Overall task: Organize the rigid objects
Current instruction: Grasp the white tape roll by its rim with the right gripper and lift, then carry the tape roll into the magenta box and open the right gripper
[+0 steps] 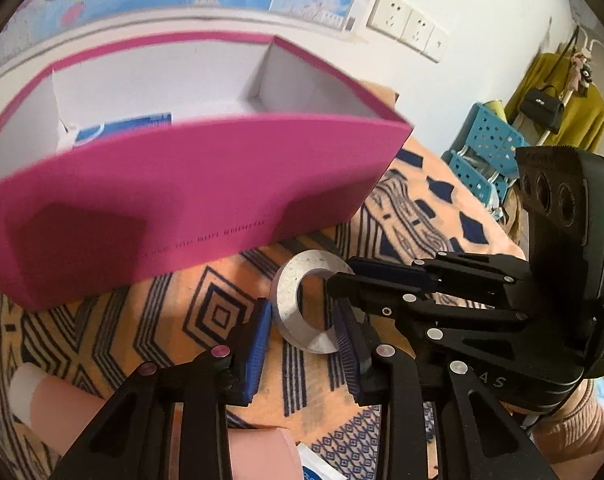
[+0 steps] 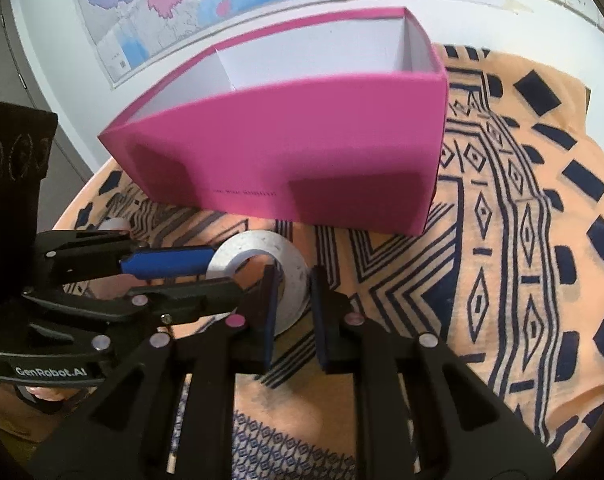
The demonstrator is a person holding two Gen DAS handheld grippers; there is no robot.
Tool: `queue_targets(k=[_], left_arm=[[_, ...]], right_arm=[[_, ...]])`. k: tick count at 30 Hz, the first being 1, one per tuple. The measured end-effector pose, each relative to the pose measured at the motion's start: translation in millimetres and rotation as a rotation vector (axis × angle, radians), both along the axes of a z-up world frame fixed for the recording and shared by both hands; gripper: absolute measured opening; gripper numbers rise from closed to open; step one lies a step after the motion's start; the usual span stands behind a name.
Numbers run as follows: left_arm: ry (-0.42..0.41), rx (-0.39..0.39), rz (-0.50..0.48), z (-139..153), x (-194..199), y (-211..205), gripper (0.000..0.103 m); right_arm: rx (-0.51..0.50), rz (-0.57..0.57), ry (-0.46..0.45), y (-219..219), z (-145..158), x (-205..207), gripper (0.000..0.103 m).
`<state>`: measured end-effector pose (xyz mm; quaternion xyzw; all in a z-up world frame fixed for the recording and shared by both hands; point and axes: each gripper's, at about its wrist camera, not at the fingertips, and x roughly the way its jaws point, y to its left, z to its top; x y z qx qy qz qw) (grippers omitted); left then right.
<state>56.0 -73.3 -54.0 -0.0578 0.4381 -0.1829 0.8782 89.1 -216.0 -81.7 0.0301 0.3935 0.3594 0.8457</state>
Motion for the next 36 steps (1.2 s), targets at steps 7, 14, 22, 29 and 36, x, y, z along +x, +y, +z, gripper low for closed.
queue_targets(k=[7, 14, 22, 29, 36], left_arm=[[-0.055, -0.017, 0.0, 26, -9, 2, 0.032], [-0.13, -0.014, -0.002, 57, -11, 4, 0.032], [-0.193, 0.016, 0.003, 84, 4, 0, 0.032], [-0.231, 0.026, 0.012, 102, 25, 2, 0.032], [-0.231, 0.031, 0.038, 104, 45, 4, 0.032]], right_arm=[[0.023, -0.005, -0.081, -8, 32, -10, 0.019], [0.035, -0.006, -0.166, -10, 63, -10, 0.019], [0.037, -0.015, -0.239, -9, 86, 0, 0.019], [0.061, -0.026, -0.258, -10, 101, 25, 0.019], [0.048, -0.034, -0.273, -4, 106, 43, 0.019]])
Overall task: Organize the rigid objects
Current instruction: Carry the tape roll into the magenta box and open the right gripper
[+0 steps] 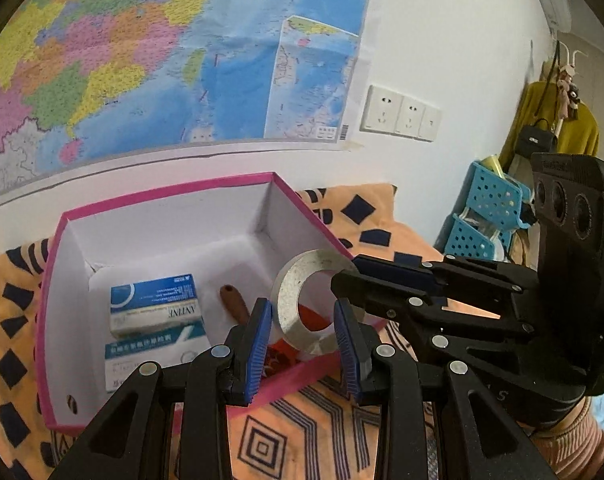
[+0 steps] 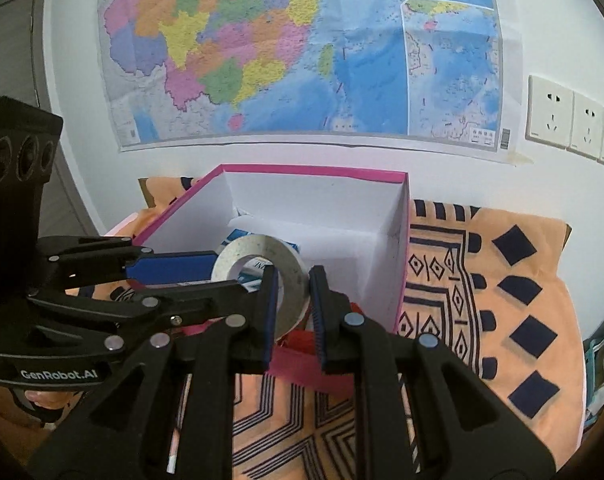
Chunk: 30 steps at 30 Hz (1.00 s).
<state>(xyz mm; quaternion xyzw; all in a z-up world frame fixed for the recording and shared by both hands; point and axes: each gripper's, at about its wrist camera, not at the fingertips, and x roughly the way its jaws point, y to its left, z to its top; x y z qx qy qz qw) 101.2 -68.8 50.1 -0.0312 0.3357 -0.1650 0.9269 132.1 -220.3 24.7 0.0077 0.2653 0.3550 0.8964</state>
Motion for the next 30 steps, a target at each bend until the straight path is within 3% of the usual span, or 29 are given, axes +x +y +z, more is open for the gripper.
queue_targets(k=[24, 30], left_arm=[[0.153, -0.063, 0.044, -38, 60, 11, 0.031], [0.111, -0.054, 0.069, -37, 50, 23, 0.033]], right_arm=[[-0.057, -0.056, 0.091, 12, -28, 46, 0.019], [-0.022, -0.047, 0.074, 4, -24, 32, 0.019]])
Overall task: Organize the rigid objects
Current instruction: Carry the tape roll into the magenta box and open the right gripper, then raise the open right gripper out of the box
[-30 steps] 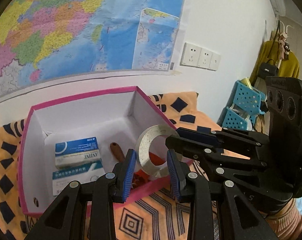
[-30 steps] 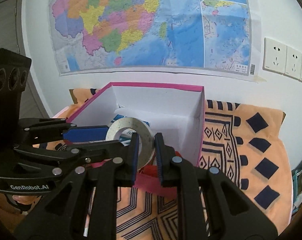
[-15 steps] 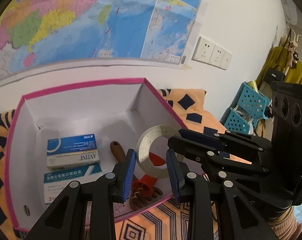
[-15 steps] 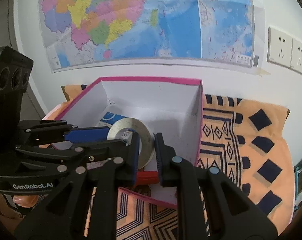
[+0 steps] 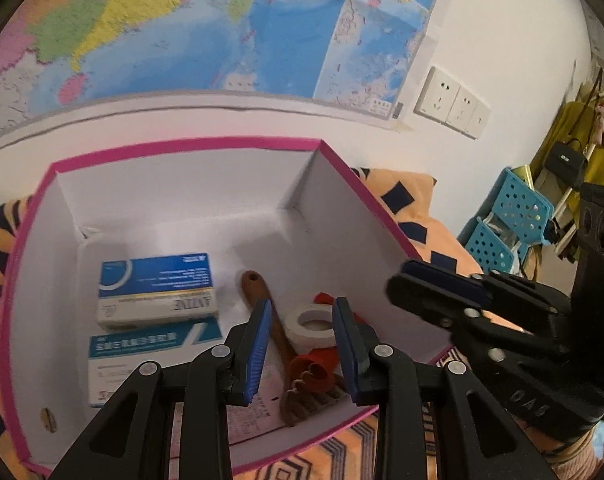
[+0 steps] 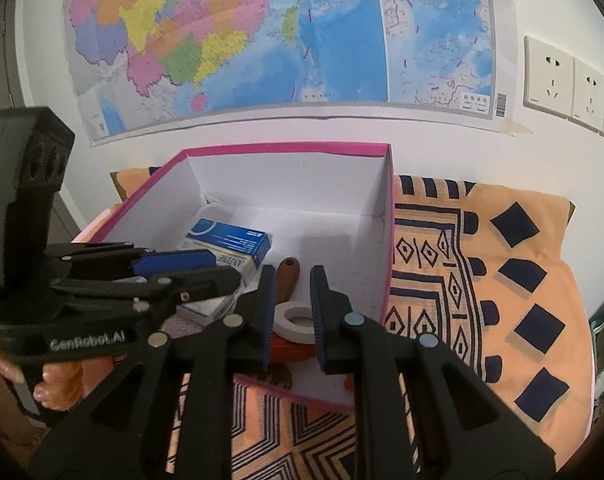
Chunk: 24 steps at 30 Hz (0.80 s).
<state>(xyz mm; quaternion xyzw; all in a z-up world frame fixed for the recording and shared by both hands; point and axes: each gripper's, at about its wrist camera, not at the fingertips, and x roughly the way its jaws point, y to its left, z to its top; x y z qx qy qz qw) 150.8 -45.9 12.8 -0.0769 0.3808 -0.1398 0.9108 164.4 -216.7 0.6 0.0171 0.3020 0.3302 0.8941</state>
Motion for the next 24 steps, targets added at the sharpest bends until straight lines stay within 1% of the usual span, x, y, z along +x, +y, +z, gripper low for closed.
queue_targets(k=[3, 7, 9, 12, 13, 15, 19, 24], left_arm=[[-0.039, 0.007, 0.007, 6, -13, 7, 0.035], [-0.097, 0.016, 0.018, 16, -33, 17, 0.045], [-0.122, 0.021, 0.026, 20, -45, 23, 0.048], [-0.16, 0.037, 0.038, 26, -65, 32, 0.053], [-0.171, 0.042, 0.045, 27, -70, 36, 0.055], [-0.193, 0.046, 0.061, 30, -85, 47, 0.056], [-0.197, 0.044, 0.102, 28, -105, 67, 0.057], [-0.145, 0.049, 0.154, 9, -123, 89, 0.057]], right_arm=[[0.025, 0.013, -0.002, -5, 2, -8, 0.019], [0.067, 0.038, 0.005, -10, 5, -21, 0.022], [0.09, 0.064, 0.009, -11, 6, -30, 0.024], [0.11, 0.107, 0.017, -9, 5, -45, 0.028], [0.116, 0.123, 0.022, -9, 3, -49, 0.033], [0.121, 0.146, 0.034, -8, 0, -59, 0.037], [0.128, 0.185, 0.077, -6, -13, -73, 0.037], [0.131, 0.234, 0.165, 3, -36, -88, 0.037]])
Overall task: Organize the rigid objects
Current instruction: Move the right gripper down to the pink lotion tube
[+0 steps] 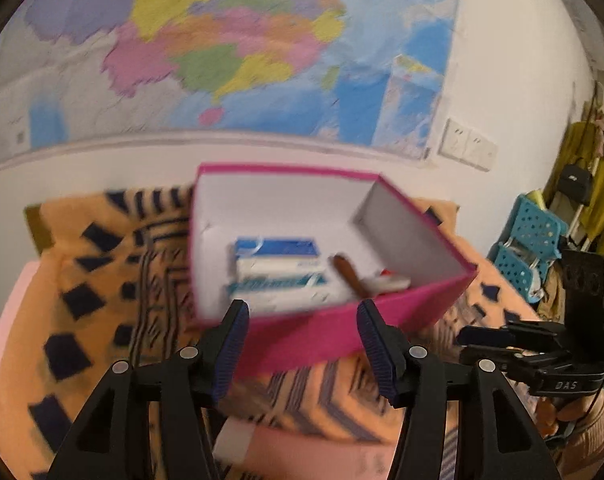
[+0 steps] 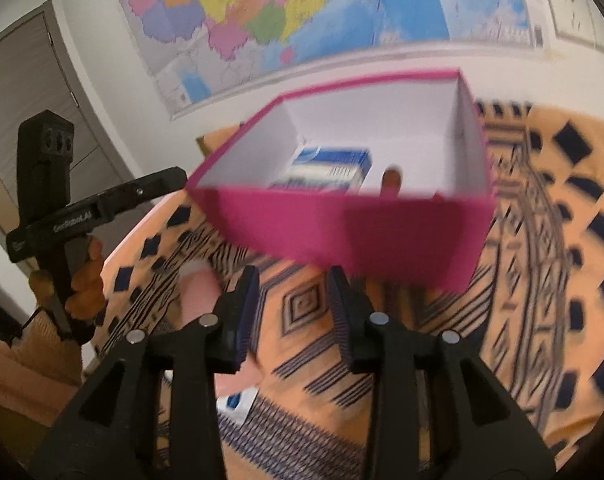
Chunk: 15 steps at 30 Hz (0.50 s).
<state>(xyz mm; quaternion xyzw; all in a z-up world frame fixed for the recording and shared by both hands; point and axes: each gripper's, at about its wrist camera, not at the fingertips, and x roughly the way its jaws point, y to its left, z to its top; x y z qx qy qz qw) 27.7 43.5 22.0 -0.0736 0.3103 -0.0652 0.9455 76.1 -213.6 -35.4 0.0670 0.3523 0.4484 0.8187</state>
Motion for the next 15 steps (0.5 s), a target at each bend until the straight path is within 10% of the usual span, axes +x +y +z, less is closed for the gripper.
queue_targets(k=[15], left_arm=[[0.172, -0.038, 0.059, -65, -23, 32, 0.057]], right_arm=[[0.006, 0.165, 0.25, 27, -55, -35, 0.047]])
